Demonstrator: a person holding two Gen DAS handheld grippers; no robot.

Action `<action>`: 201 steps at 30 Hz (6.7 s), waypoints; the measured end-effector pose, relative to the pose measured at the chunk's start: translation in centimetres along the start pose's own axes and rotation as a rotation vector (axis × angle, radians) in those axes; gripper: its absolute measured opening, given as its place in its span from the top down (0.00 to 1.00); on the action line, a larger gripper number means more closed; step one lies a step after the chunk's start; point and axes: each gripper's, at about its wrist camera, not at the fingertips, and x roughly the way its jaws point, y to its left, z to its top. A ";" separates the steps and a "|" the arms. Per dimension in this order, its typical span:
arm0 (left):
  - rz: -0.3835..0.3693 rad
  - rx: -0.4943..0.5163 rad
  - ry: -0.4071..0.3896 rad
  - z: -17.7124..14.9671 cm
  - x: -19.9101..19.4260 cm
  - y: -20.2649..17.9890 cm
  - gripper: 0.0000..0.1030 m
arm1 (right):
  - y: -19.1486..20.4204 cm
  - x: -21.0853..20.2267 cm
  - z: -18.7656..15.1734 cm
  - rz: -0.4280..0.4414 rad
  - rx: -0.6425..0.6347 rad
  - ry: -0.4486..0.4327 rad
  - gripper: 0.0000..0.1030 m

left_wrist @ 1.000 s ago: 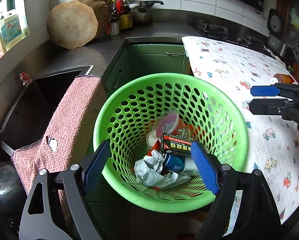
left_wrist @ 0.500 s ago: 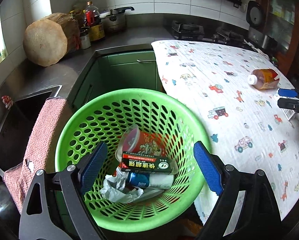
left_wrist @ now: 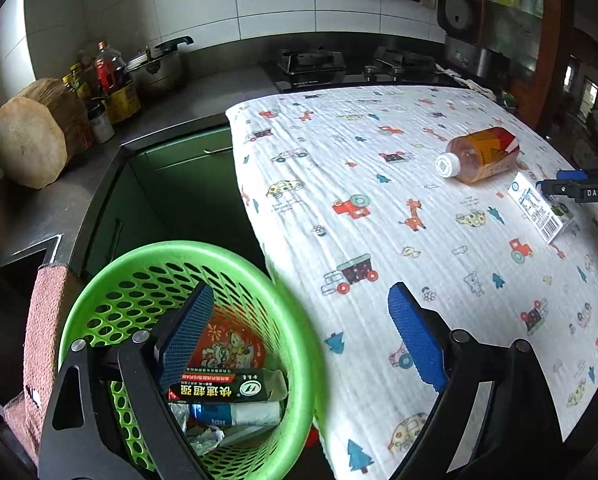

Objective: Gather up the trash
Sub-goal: 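Grasp orange juice bottle with left tool while right tool grasps white milk carton, then drop juice bottle into green basket with left tool while right tool drops milk carton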

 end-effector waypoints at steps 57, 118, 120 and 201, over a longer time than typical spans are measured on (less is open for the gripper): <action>-0.212 0.590 0.031 14.4 14.3 -26.4 0.05 | -7.6 -0.7 -3.4 0.078 -0.046 0.155 0.37; 0.051 0.112 0.124 3.9 -1.0 -5.8 0.29 | 11.3 -4.8 -4.7 0.304 -0.296 0.096 0.37; 0.077 0.074 0.120 3.0 -2.0 -3.7 0.29 | 13.0 -4.6 -4.7 0.323 -0.320 0.098 0.37; 0.440 -0.506 0.008 -10.9 -10.5 14.1 0.06 | 40.5 3.1 -0.6 0.601 -0.398 0.143 0.25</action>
